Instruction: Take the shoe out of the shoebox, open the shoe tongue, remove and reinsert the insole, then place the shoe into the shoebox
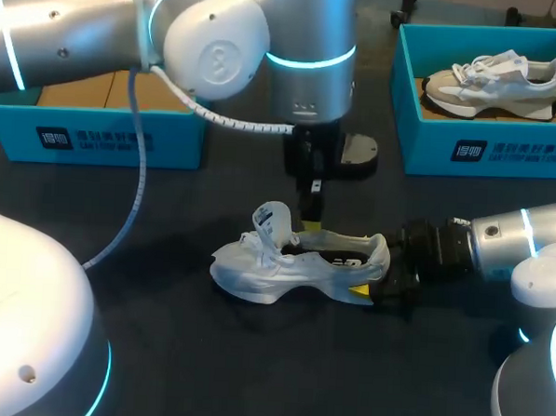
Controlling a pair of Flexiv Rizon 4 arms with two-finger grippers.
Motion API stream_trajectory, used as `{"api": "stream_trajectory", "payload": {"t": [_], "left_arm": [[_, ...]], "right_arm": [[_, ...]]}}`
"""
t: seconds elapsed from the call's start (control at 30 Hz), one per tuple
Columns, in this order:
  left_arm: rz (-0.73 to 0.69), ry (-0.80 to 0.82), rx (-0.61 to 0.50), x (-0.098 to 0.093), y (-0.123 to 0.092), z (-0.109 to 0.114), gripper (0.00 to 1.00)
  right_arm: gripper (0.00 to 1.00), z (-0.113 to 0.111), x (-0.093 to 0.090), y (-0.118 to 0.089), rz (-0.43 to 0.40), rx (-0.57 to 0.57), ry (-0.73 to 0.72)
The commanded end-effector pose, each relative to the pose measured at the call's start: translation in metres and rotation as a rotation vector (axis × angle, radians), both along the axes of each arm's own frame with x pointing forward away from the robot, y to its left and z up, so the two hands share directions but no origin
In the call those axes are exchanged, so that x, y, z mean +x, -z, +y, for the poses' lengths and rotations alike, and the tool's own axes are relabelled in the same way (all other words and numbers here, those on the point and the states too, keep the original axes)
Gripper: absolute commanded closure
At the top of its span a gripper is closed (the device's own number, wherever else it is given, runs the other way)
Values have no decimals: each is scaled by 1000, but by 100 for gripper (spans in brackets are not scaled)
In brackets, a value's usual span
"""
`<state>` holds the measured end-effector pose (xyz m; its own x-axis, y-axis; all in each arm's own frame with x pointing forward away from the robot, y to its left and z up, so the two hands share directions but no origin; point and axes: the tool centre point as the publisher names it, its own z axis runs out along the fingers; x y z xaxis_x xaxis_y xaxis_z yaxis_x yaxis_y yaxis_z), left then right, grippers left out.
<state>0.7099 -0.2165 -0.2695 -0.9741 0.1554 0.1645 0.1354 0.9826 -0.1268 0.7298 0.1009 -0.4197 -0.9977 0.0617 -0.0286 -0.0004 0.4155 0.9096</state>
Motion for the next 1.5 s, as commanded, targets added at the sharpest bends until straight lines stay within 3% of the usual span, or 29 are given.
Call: {"api": "stream_trajectory", "payload": {"t": [0.03, 0.43, 0.8, 1.4, 1.47, 1.5], "left_arm": [[-2, -6, -31, 7, 18, -4, 100], [-23, 17, -53, 9, 57, -29, 100], [5, 48, -59, 8, 80, -45, 100], [53, 56, -26, -5, 112, -42, 100], [59, 55, -29, -6, 113, -40, 77], [58, 54, -28, -6, 113, -39, 71]], "right_arm": [[100, 8, -4, 8, 0, -6, 1], [100, 8, -4, 8, 0, -6, 1], [100, 8, -4, 8, 0, -6, 1], [100, 8, -4, 8, 0, -6, 1], [100, 8, -4, 8, 0, -6, 1], [100, 8, -4, 8, 0, -6, 1]]}}
